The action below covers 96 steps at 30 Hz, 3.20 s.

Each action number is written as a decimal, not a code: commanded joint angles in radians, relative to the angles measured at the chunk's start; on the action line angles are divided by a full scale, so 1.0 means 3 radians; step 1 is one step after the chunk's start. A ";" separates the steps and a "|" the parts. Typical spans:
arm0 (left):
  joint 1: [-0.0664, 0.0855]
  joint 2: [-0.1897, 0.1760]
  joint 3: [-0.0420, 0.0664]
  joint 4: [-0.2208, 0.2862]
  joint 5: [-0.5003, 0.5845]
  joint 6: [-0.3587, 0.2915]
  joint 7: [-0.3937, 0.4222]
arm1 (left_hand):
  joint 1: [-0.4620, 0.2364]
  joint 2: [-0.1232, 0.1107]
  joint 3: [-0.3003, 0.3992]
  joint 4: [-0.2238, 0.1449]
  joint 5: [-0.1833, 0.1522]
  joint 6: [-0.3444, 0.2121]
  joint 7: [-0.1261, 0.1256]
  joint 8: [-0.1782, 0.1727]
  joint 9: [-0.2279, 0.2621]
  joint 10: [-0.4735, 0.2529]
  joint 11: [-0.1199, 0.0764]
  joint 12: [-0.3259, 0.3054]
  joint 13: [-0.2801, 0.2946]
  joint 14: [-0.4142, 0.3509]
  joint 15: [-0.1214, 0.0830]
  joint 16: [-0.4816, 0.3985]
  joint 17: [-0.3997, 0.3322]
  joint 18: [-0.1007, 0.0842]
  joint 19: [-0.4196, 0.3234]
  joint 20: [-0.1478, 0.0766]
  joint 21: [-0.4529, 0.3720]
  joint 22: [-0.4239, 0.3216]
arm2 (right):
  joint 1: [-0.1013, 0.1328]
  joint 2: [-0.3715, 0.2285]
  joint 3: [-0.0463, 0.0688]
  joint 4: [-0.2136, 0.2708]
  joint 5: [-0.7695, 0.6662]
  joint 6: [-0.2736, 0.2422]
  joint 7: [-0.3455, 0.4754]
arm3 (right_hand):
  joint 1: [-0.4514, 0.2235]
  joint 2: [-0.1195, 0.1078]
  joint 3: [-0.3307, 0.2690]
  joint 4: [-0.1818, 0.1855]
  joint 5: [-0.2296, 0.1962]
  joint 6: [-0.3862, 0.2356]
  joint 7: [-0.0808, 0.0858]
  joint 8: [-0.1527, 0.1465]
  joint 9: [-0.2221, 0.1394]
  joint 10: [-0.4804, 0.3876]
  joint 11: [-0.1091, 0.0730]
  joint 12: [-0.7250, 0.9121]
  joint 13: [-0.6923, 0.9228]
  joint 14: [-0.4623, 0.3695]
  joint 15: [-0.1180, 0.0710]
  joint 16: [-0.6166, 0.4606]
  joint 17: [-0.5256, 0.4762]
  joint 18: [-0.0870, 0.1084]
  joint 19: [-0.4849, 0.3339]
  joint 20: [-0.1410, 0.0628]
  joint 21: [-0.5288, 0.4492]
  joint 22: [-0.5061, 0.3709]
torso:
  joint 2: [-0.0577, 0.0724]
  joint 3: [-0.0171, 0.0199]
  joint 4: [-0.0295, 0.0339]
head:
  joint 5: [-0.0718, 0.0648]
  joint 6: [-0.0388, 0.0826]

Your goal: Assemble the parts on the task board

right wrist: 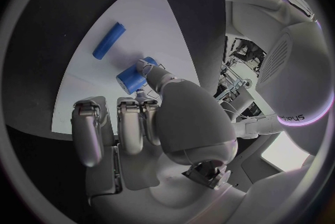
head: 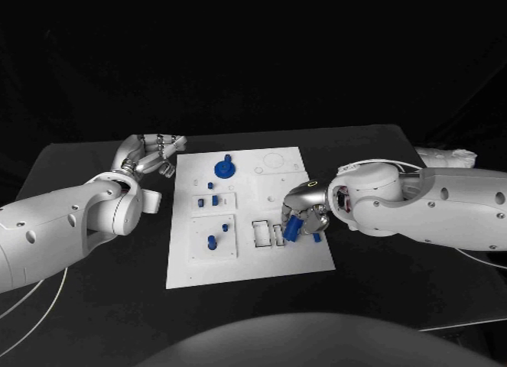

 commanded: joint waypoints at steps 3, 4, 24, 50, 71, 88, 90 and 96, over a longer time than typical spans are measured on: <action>0.0002 0.0004 0.0002 0.0007 -0.0012 0.0045 0.0017 | 0.0010 0.0028 -0.0020 0.0005 0.0008 -0.0022 -0.0008 0.0018 0.0001 0.0004 -0.0019 0.0005 0.0005 -0.0024 -0.0007 -0.0013 -0.0005 0.0039 -0.0023 -0.0006 -0.0013 0.0004 | -0.0010 0.0012 -0.0003 0.0004 -0.0152 0.0147 -0.0018 | 0.0001 -0.0046 0.0061 0.0009 -0.0028 0.0233 -0.0368 -0.0065 -0.0012 0.0355 -0.0043 0.0009 0.0877 0.0348 -0.0043 0.0014 0.0878 -0.0023 0.0348 -0.0044 0.0015 0.0876 | 0.0001 0.0001 -0.0002 | -0.0001 0.0000; 0.0002 0.0003 0.0002 0.0007 -0.0012 0.0045 0.0017 | 0.0010 0.0028 -0.0020 0.0005 0.0008 -0.0022 -0.0008 0.0018 0.0001 0.0004 -0.0019 0.0005 0.0005 -0.0024 -0.0007 -0.0013 -0.0005 0.0039 -0.0023 -0.0006 -0.0013 0.0004 | -0.0010 0.0014 -0.0003 0.0005 -0.0154 0.0153 -0.0027 | 0.0000 -0.0052 0.0071 0.0006 -0.0028 0.0209 -0.0375 -0.0076 -0.0019 0.0355 -0.0048 0.0009 0.0877 0.0348 -0.0048 0.0014 0.0878 -0.0023 0.0348 -0.0048 0.0015 0.0876 | 0.0000 0.0002 -0.0002 | -0.0001 0.0000; 0.0001 -0.0005 0.0002 0.0007 -0.0012 0.0055 0.0015 | 0.0010 0.0028 -0.0020 0.0005 0.0008 -0.0022 -0.0008 0.0018 0.0001 0.0004 -0.0019 0.0005 0.0005 -0.0024 -0.0007 -0.0013 -0.0005 0.0039 -0.0023 -0.0006 -0.0013 0.0004 | -0.0019 -0.0034 -0.0003 0.0062 -0.0158 -0.0139 -0.0077 | -0.0023 -0.0125 0.0142 -0.0012 -0.0050 -0.0261 -0.0505 -0.0099 -0.0166 0.0355 -0.0095 0.0009 0.0877 0.0348 -0.0091 0.0014 0.0878 -0.0023 0.0348 -0.0097 0.0015 0.0876 | -0.0002 0.0003 -0.0004 | -0.0004 0.0000; -0.0004 0.0011 0.0000 -0.0007 -0.0020 0.0060 0.0007 | 0.0011 0.0034 -0.0024 0.0005 0.0009 -0.0020 -0.0008 0.0021 0.0001 0.0004 -0.0019 0.0006 0.0005 -0.0026 -0.0007 -0.0016 -0.0009 0.0040 -0.0025 -0.0006 -0.0015 0.0004 | 0.0101 -0.0556 -0.0001 0.0405 0.1681 -0.1720 -0.0316 | -0.0751 -0.0359 -0.0781 0.0713 -0.0157 0.0369 -0.0106 0.0582 0.0140 0.0355 0.0180 0.0009 0.0877 0.0348 0.0094 0.0014 0.0878 -0.0023 0.0348 0.0024 0.0015 0.0876 | 0.0001 0.0001 -0.0003 | -0.0015 0.0000; -0.0005 0.0025 0.0000 -0.0023 -0.0021 0.0058 0.0002 | 0.0011 0.0034 -0.0024 0.0005 0.0009 -0.0020 -0.0008 0.0021 0.0001 0.0004 -0.0019 0.0006 0.0005 -0.0026 -0.0007 -0.0016 -0.0009 0.0040 -0.0025 -0.0006 -0.0015 0.0004 | 0.0049 -0.0564 -0.0004 0.0508 0.2039 -0.1254 -0.1618 | -0.1004 -0.0162 -0.1322 0.1248 0.0044 -0.0157 -0.0072 0.1184 0.0996 0.0355 0.0215 0.0009 0.0877 0.0348 0.0129 0.0014 0.0878 -0.0023 0.0348 0.0107 0.0015 0.0876 | -0.0001 0.0003 -0.0002 | -0.0038 0.0000; -0.0005 0.0022 0.0000 -0.0020 -0.0021 0.0058 0.0000 | 0.0011 0.0034 -0.0024 0.0005 0.0009 -0.0020 -0.0008 0.0021 0.0001 0.0004 -0.0019 0.0006 0.0005 -0.0026 -0.0007 -0.0016 -0.0009 0.0040 -0.0025 -0.0006 -0.0015 0.0004 | 0.0013 -0.0429 -0.0005 0.0392 0.2345 -0.1058 -0.1749 | -0.1114 -0.0040 -0.1447 0.1391 0.0030 -0.0217 -0.0056 0.1178 0.1078 0.0355 0.0231 0.0009 0.0877 0.0348 0.0145 0.0014 0.0878 -0.0023 0.0348 0.0124 0.0015 0.0876 | 0.0000 0.0001 -0.0001 | -0.0039 0.0000; -0.0005 0.0021 0.0000 -0.0021 -0.0021 0.0063 -0.0003 | 0.0011 0.0034 -0.0024 0.0005 0.0009 -0.0020 -0.0008 0.0021 0.0001 0.0004 -0.0019 0.0006 0.0005 -0.0026 -0.0007 -0.0016 -0.0009 0.0040 -0.0025 -0.0006 -0.0015 0.0004 | 0.0013 -0.0409 -0.0004 0.0393 0.2376 -0.1048 -0.1743 | -0.1116 -0.0035 -0.1450 0.1392 0.0028 -0.0219 -0.0055 0.1176 0.1078 0.0355 0.0231 0.0009 0.0877 0.0348 0.0146 0.0014 0.0878 -0.0023 0.0348 0.0124 0.0015 0.0876 | 0.0001 0.0003 -0.0004 | -0.0035 0.0000; -0.0005 0.0019 0.0000 -0.0022 -0.0021 0.0065 0.0001 | 0.0011 0.0034 -0.0024 0.0005 0.0009 -0.0020 -0.0008 0.0021 0.0001 0.0004 -0.0019 0.0006 0.0005 -0.0026 -0.0007 -0.0016 -0.0009 0.0040 -0.0025 -0.0006 -0.0015 0.0004 | 0.0013 -0.0332 -0.0004 0.0360 0.2404 -0.0960 -0.1752 | -0.1106 -0.0011 -0.1460 0.1384 0.0027 -0.0242 -0.0048 0.1154 0.1080 0.0355 0.0237 0.0009 0.0877 0.0348 0.0150 0.0014 0.0878 -0.0023 0.0348 0.0128 0.0015 0.0876 | -0.0001 -0.0001 0.0001 | -0.0042 0.0000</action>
